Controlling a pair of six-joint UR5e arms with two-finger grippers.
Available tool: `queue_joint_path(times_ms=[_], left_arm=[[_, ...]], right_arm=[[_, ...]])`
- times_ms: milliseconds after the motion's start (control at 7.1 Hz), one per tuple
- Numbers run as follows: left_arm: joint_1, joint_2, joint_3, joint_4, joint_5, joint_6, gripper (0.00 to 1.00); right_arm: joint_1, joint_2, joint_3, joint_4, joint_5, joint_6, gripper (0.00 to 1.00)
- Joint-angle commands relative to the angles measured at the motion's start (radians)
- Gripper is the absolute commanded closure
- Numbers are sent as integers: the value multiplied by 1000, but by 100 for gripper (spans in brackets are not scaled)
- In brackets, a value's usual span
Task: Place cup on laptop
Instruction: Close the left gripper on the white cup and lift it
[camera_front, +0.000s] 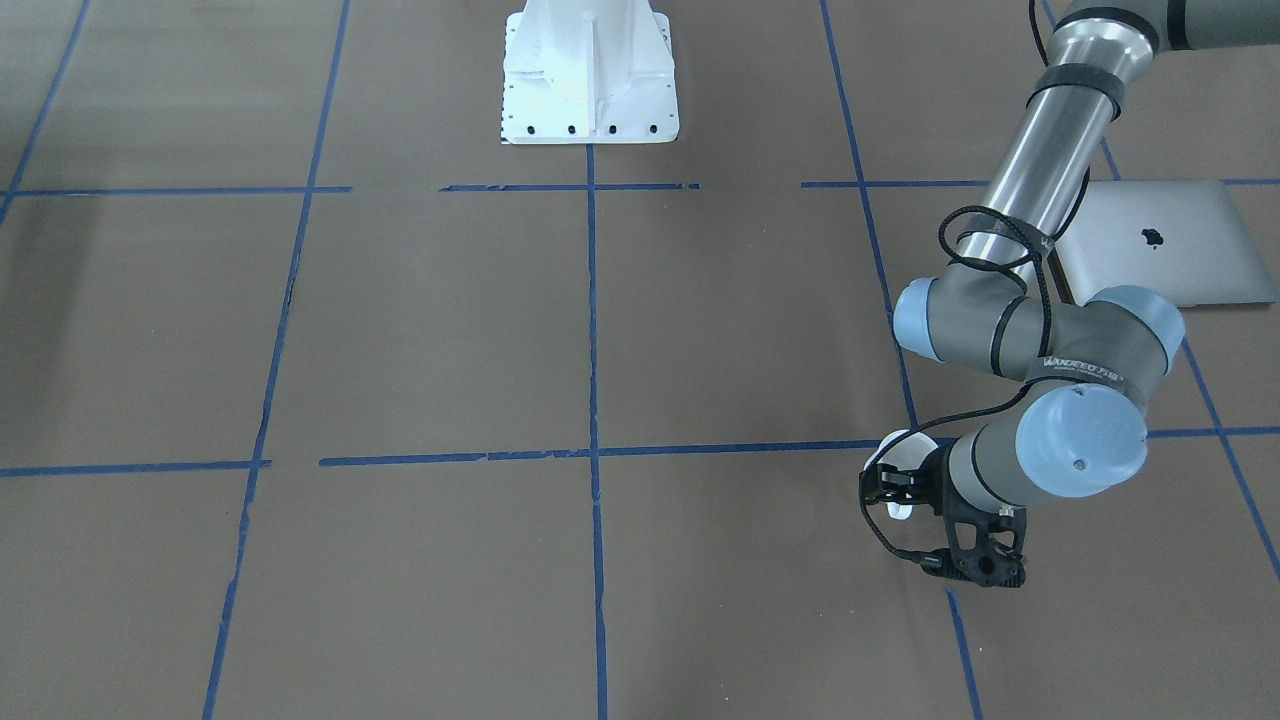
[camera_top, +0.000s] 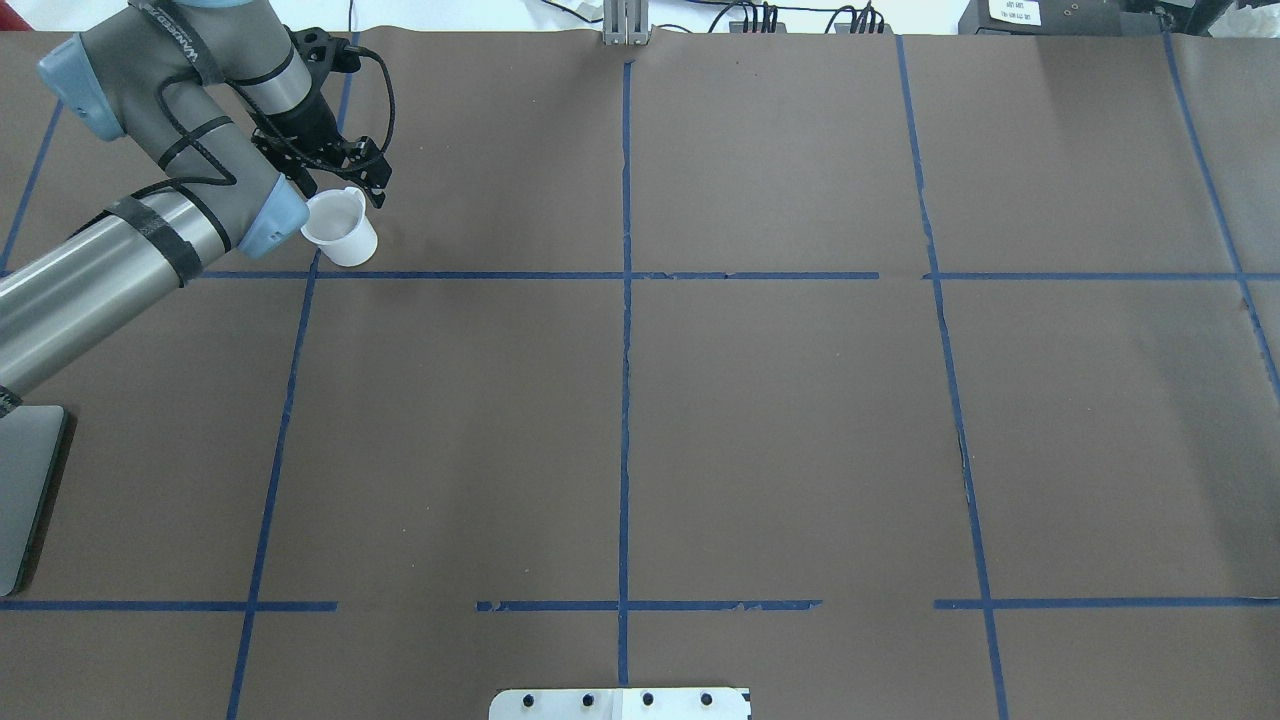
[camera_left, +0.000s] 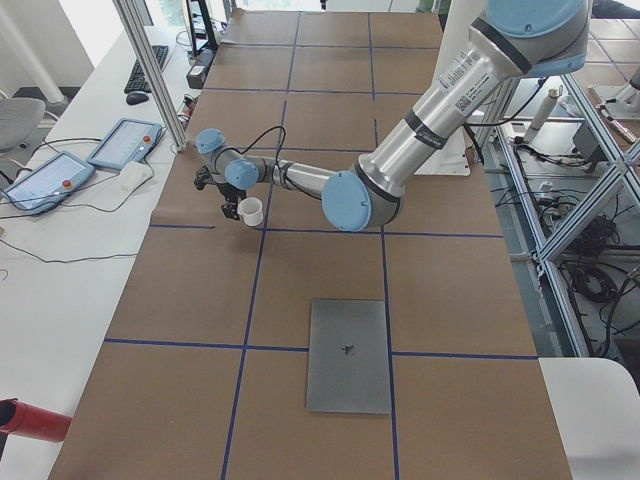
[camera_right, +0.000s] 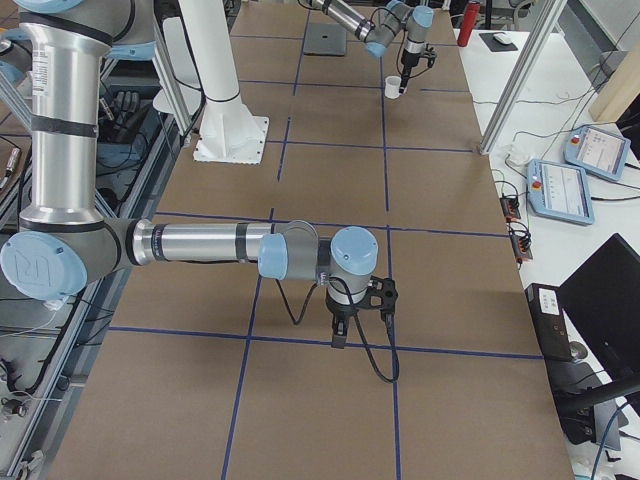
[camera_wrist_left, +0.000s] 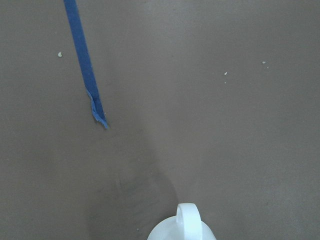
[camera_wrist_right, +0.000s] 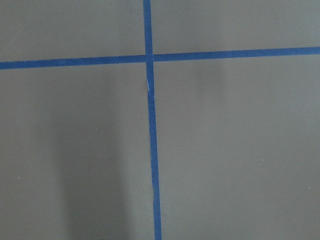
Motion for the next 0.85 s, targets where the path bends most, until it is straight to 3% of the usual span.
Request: queue_joint_path(times_ms=[0,423,563,704], left_arm=[[3,0,0,-3,8,-13,100],[-19,-3,-13,-9,3,-75,100],[-59,3,-46,5,-1,-76,100],[-94,67,-154,67,-3,-64,100]], right_arm=[[0,0,0,0,0,0,0],[0,0,0,0,0,0,0],[0,0,0,0,0,0,0],[0,0,0,0,0,0,0]])
